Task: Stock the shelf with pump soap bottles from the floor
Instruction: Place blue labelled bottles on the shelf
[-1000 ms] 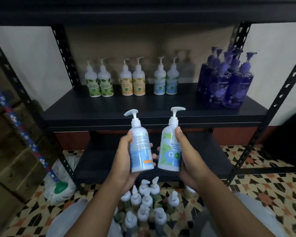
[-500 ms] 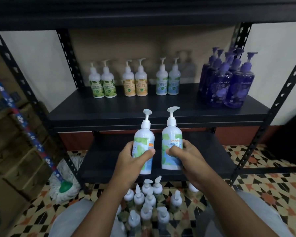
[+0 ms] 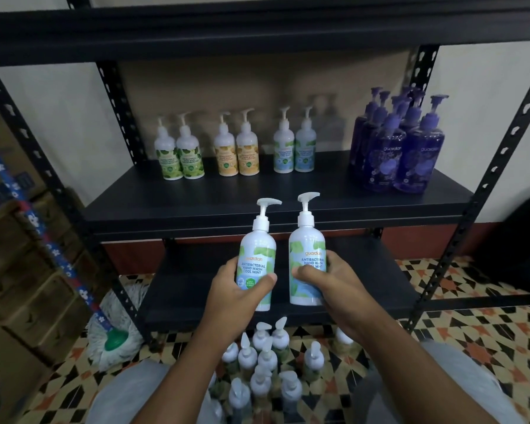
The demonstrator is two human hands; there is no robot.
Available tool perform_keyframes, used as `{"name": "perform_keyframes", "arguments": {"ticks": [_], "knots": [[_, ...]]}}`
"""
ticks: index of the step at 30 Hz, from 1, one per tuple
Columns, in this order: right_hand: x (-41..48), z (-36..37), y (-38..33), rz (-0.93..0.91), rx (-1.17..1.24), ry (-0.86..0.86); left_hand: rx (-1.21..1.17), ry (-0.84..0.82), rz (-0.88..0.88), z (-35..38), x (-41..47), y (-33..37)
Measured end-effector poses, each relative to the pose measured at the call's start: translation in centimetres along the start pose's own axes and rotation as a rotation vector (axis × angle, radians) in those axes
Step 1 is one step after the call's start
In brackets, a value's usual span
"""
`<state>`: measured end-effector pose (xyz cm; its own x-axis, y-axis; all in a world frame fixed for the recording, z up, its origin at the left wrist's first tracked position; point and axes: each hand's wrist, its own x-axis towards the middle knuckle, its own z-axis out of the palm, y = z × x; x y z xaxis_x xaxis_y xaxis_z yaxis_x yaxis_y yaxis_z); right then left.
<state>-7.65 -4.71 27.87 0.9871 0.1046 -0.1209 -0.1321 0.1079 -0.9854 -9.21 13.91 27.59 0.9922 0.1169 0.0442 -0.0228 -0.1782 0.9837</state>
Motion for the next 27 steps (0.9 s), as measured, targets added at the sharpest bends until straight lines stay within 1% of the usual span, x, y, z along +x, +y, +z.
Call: {"name": "perform_keyframes", "arguments": {"ticks": [6,8,11,18,23,27], "knots": [[0.0,-0.1,-1.0,-0.022,0.017,-0.018,-0.052,-0.008,0.043,0.9,1.0,0.9],[0.7,-0.2,-2.0,-0.062,0.002,-0.023,-0.064,-0.006,0.082,1.3,2.2,1.6],[2.8,-0.5,-4.2,-0.131,-0.035,0.013,-0.124,0.016,0.111,2.0,5.1,3.1],[10.8,-2.5,-8.5,-0.317,-0.184,0.133,-0.31,0.052,0.087,4.3,12.5,5.8],[15.4,-4.0,-8.6,-0.336,-0.302,0.205,-0.41,0.026,0.046,5.3,15.6,4.7],[17.4,-4.6,-8.1,-0.342,-0.359,0.215,-0.419,0.014,0.028,5.9,16.2,4.5]]}}
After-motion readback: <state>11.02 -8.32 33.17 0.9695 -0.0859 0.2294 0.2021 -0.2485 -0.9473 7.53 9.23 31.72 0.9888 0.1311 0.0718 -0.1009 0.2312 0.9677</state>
